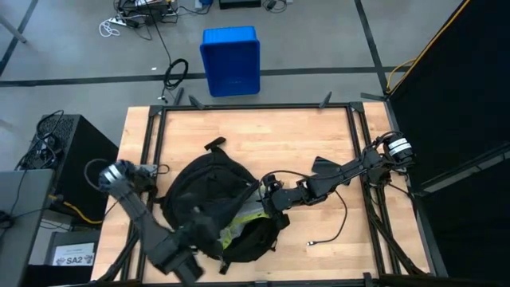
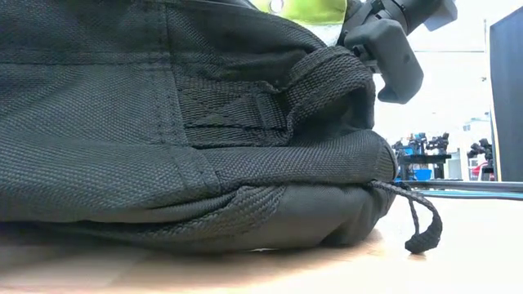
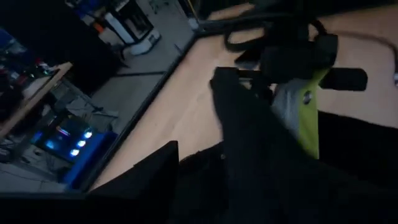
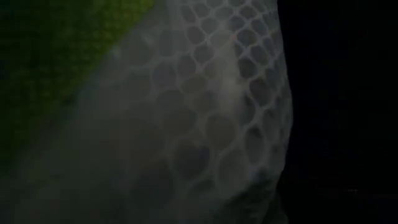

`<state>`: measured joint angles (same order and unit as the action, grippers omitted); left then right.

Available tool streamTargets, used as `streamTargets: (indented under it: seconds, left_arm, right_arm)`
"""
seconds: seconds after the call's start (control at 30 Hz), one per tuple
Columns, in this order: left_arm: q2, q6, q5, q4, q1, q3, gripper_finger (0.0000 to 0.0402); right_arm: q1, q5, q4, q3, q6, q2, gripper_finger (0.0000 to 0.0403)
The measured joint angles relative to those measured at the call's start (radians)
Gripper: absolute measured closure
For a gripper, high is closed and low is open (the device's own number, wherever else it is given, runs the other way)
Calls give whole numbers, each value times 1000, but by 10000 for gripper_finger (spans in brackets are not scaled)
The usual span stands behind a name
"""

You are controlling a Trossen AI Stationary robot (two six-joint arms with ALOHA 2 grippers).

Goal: Unpack backpack
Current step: Put the white zip bag into the black backpack

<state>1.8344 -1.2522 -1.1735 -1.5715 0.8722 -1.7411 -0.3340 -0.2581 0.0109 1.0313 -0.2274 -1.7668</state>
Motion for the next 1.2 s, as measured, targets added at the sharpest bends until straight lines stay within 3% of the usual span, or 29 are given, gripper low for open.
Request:
streamTargets:
  seconds: [0.13, 0.27, 0.63, 0.83, 1.2]
  left_arm:
    - [-92, -221, 41, 68, 52, 201, 183]
    - [-113, -141, 81, 291, 61, 288, 183]
    - [-114, 171, 252, 576, 21, 312, 183]
    - [-132, 293, 288, 588, 27, 197, 183]
    - [-72, 255, 379, 628, 18, 197, 183]
  right_arm:
    - [0, 0, 1, 0, -6, 0, 388]
    - [0, 0, 3, 0, -10, 0, 388]
    - [2, 30, 30, 0, -1, 0, 388]
    - [2, 35, 33, 0, 3, 0, 388]
    - [2, 44, 37, 0, 3, 0, 388]
